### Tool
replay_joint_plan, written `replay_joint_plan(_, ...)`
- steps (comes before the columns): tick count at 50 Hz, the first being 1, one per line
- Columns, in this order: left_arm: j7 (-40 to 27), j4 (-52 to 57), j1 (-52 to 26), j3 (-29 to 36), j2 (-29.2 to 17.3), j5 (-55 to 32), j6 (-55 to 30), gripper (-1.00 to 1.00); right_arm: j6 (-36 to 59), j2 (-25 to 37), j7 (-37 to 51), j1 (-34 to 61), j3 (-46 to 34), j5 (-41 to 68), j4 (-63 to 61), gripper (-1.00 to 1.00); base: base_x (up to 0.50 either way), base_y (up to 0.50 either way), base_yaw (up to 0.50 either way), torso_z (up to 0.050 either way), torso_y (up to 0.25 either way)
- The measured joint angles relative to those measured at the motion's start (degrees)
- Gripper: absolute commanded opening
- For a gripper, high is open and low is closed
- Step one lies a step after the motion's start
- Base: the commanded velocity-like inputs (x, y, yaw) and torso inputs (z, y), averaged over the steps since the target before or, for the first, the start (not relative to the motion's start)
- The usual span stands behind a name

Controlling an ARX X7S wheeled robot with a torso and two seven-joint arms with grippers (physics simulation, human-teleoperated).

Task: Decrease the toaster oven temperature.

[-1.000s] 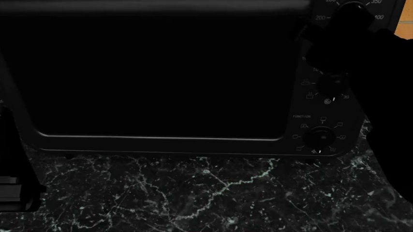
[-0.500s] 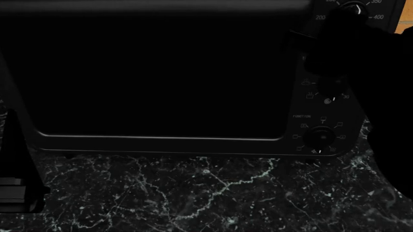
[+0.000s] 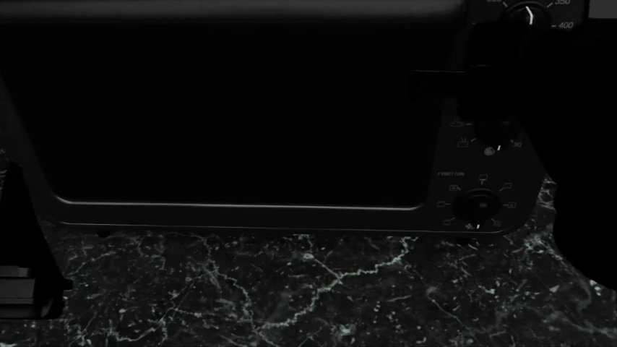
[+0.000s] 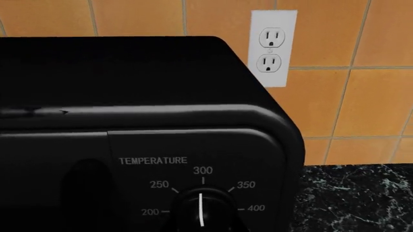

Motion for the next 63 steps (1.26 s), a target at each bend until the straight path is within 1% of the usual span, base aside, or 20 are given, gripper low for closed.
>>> replay_joint_plan(26, -0.63, -0.22, -0.79, 1.56, -0.16, 0.36, -0.36, 1.00, 13.13, -1.91, -1.42, 7.41, -4.35, -4.16, 1.58, -1.00, 0.00, 0.00, 0.00, 0.000, 0.000)
replay_joint_plan(40, -0.96, -0.40, -0.92, 2.29, -0.23, 0.56, -0.25, 1.00, 21.36, -3.61, -4.23, 11.82, -7.54, -8.61, 1.97, -1.00, 0.01, 0.00, 0.00, 0.000, 0.000)
replay_joint_plan(63, -1.54, -0.40, -0.92, 3.23, -0.40, 0.70, -0.17, 1.00, 31.56, -6.55, -8.26, 16.91, -12.06, -15.65, 1.30, -1.00, 0.01, 0.00, 0.00, 0.000, 0.000)
